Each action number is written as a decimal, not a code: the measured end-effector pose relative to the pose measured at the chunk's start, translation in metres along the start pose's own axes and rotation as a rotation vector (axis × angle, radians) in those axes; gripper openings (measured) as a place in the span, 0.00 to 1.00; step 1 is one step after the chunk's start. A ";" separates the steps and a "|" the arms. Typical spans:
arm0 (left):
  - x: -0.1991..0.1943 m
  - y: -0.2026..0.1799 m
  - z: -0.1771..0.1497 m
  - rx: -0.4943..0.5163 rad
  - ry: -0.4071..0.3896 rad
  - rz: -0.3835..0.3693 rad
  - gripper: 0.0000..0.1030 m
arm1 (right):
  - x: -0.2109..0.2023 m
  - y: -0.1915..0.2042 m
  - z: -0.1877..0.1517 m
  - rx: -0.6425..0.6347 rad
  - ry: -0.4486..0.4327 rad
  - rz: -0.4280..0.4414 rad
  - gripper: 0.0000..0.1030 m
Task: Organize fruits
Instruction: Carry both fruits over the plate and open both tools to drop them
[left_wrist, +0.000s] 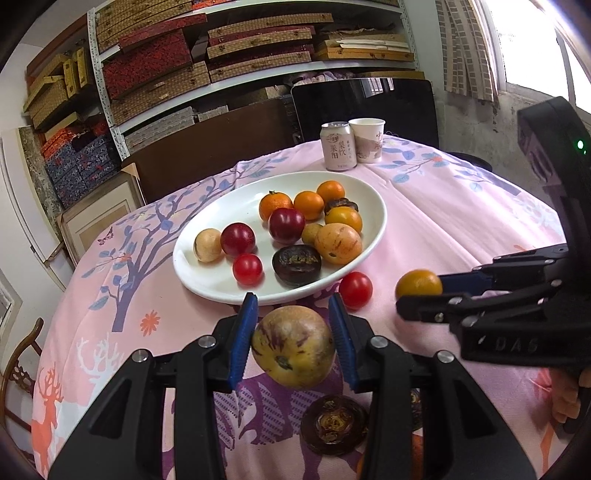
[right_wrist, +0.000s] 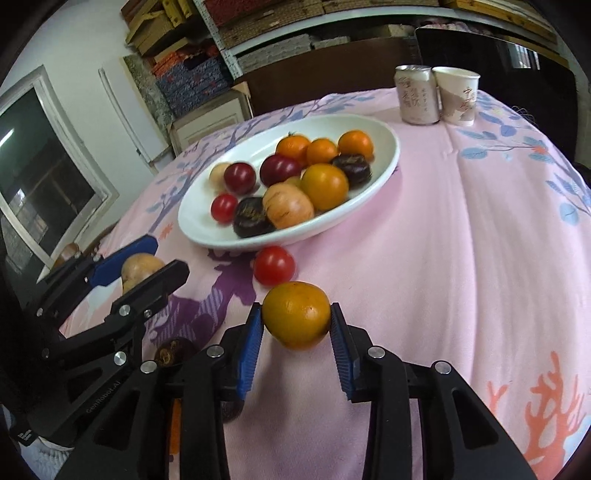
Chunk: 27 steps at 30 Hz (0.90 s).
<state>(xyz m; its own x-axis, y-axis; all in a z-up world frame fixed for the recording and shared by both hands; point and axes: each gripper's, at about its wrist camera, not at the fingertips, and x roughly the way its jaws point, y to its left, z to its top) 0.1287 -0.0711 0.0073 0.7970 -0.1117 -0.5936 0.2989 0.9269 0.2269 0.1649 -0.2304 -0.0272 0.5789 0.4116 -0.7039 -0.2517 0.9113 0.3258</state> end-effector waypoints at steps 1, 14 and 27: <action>-0.001 0.001 0.001 -0.003 -0.003 0.002 0.38 | -0.004 -0.001 0.001 0.004 -0.017 -0.006 0.36; 0.030 0.040 0.052 -0.083 -0.033 0.039 0.38 | -0.019 0.008 0.073 -0.031 -0.135 -0.053 0.35; 0.095 0.084 0.066 -0.245 0.000 0.049 0.83 | 0.020 0.021 0.107 -0.083 -0.230 -0.121 0.69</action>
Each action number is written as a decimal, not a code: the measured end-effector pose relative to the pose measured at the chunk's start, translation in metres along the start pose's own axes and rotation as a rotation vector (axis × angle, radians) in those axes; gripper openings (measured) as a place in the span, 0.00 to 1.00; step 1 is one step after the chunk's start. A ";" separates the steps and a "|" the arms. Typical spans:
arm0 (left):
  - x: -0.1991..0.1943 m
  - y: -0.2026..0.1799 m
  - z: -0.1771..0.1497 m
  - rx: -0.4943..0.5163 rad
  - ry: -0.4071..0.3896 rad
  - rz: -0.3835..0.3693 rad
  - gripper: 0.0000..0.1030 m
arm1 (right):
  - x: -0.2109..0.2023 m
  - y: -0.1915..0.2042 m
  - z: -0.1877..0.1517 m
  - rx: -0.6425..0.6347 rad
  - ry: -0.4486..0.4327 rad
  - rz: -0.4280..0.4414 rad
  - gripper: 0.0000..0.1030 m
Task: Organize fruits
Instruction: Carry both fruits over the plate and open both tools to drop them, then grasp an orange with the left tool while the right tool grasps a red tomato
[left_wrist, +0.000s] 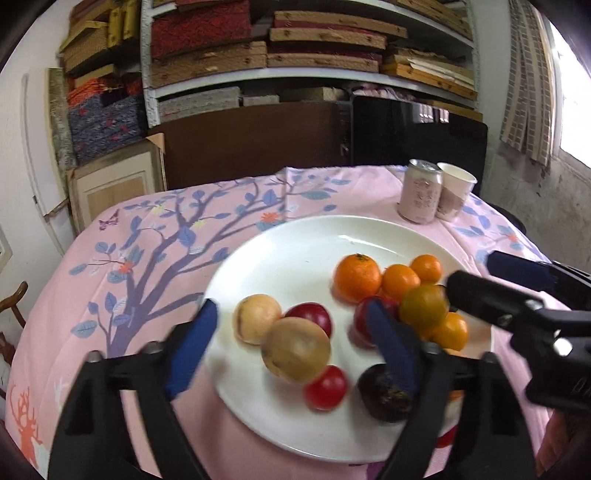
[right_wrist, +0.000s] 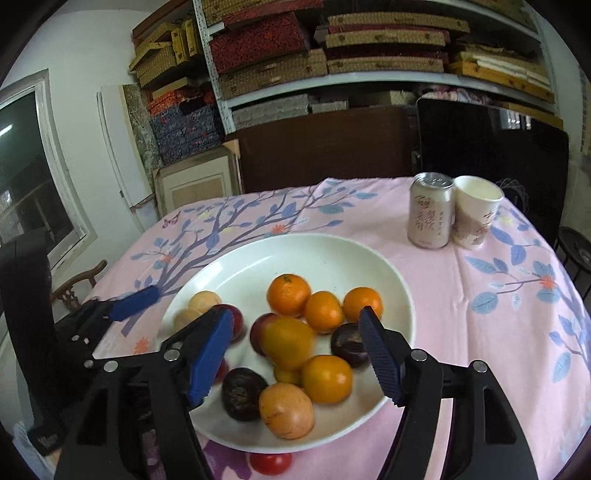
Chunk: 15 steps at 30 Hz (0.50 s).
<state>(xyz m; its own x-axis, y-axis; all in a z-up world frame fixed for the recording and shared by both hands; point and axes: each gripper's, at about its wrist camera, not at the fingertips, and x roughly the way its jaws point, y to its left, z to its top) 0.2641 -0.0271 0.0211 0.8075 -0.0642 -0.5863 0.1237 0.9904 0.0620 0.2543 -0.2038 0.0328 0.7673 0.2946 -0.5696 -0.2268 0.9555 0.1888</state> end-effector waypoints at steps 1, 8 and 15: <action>0.001 0.001 0.000 0.005 0.005 0.009 0.83 | -0.001 -0.002 0.000 0.004 0.004 -0.002 0.69; -0.015 0.014 -0.017 -0.025 0.062 -0.020 0.87 | -0.024 -0.024 -0.014 0.095 0.003 0.009 0.69; -0.062 0.016 -0.055 -0.041 0.117 -0.161 0.90 | -0.054 -0.035 -0.061 0.144 0.066 0.062 0.72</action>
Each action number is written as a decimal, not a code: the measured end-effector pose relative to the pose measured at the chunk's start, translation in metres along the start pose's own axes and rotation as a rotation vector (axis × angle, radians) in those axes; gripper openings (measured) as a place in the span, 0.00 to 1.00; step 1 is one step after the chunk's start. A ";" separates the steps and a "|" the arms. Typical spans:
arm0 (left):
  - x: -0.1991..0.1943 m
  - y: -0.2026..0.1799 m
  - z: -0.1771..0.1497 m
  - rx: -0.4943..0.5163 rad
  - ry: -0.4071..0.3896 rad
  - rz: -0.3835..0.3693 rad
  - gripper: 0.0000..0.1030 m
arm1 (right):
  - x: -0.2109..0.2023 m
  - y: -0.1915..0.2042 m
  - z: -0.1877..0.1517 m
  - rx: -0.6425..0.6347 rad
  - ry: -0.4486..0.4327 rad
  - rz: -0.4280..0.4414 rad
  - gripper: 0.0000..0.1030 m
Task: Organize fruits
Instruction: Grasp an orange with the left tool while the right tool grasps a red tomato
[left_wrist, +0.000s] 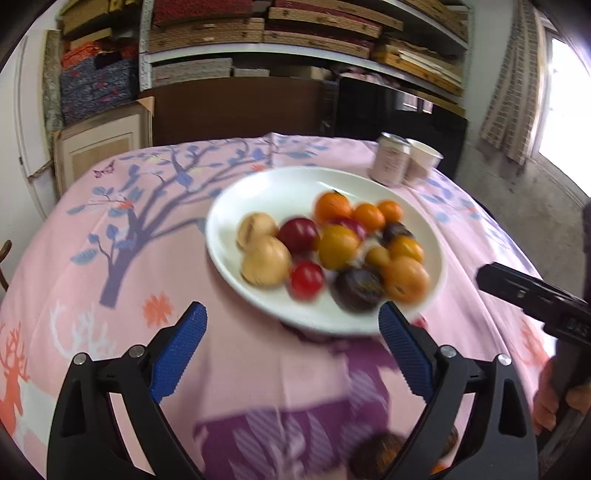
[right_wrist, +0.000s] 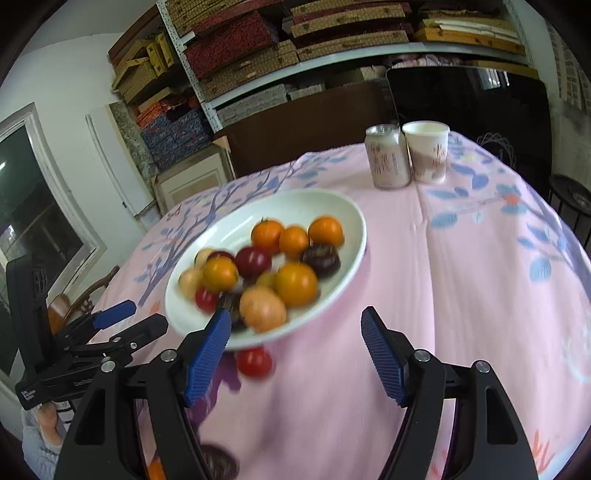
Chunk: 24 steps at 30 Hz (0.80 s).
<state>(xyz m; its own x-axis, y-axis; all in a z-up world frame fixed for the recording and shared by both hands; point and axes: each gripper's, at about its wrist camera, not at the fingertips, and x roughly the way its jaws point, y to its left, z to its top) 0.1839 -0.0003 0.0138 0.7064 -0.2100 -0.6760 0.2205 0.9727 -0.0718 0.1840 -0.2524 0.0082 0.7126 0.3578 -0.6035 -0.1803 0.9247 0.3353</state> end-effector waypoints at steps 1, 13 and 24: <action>-0.007 -0.007 -0.010 0.030 0.009 -0.011 0.90 | -0.005 0.000 -0.007 0.001 0.010 0.014 0.72; -0.003 -0.031 -0.047 0.113 0.097 0.006 0.90 | 0.015 0.030 -0.035 -0.143 0.097 -0.057 0.77; -0.028 -0.020 -0.058 0.096 0.087 -0.038 0.89 | 0.061 0.047 -0.031 -0.194 0.198 -0.020 0.29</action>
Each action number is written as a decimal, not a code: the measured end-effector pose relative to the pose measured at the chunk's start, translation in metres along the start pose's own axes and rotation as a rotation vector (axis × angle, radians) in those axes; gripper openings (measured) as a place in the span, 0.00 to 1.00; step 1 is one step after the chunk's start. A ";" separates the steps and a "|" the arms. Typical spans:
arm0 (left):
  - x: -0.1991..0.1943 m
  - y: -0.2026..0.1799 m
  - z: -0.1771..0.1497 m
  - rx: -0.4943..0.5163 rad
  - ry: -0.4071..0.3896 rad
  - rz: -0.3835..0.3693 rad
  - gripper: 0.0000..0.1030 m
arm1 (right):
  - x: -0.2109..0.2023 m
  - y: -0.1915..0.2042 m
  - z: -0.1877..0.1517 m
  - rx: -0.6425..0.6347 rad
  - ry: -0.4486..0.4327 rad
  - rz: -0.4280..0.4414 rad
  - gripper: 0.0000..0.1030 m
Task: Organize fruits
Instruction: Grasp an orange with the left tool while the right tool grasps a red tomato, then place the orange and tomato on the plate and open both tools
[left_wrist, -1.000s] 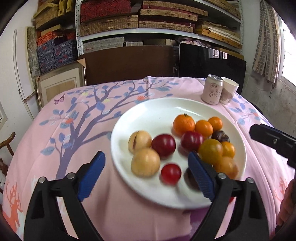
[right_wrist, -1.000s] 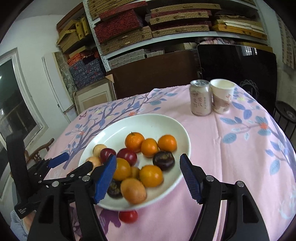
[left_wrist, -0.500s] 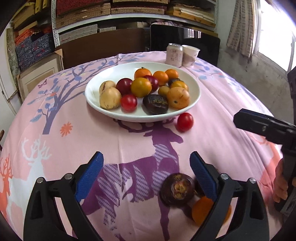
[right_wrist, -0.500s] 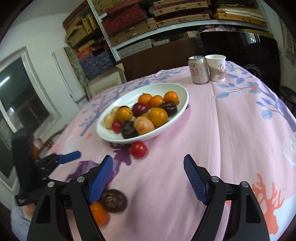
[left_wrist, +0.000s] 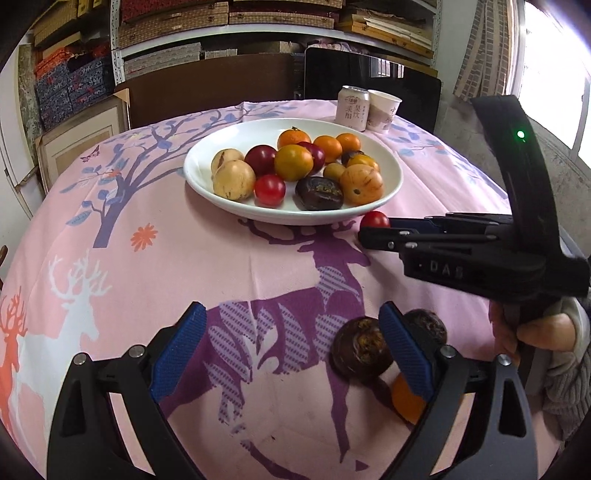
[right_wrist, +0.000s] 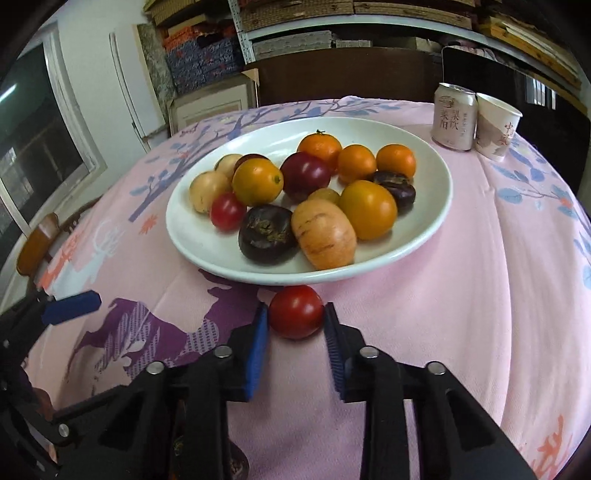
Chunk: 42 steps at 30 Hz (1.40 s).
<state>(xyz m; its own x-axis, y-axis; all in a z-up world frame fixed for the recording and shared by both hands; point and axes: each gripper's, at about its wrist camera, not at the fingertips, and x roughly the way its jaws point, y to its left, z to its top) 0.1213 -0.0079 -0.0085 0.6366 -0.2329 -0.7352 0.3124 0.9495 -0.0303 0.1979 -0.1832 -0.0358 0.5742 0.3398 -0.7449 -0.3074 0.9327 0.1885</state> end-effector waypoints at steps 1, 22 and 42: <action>-0.004 -0.003 -0.002 0.005 -0.010 -0.012 0.89 | -0.002 -0.003 -0.002 0.008 -0.003 -0.004 0.28; -0.011 -0.069 -0.036 0.120 0.039 -0.142 0.43 | -0.054 -0.033 -0.031 0.121 -0.077 0.033 0.28; 0.045 0.028 0.111 -0.121 -0.130 0.082 0.49 | -0.020 -0.027 0.072 0.102 -0.195 -0.007 0.60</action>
<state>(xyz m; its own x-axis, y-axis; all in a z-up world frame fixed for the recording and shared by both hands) 0.2367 -0.0152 0.0322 0.7449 -0.1710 -0.6448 0.1732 0.9830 -0.0606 0.2495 -0.2066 0.0200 0.7148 0.3411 -0.6104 -0.2302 0.9391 0.2551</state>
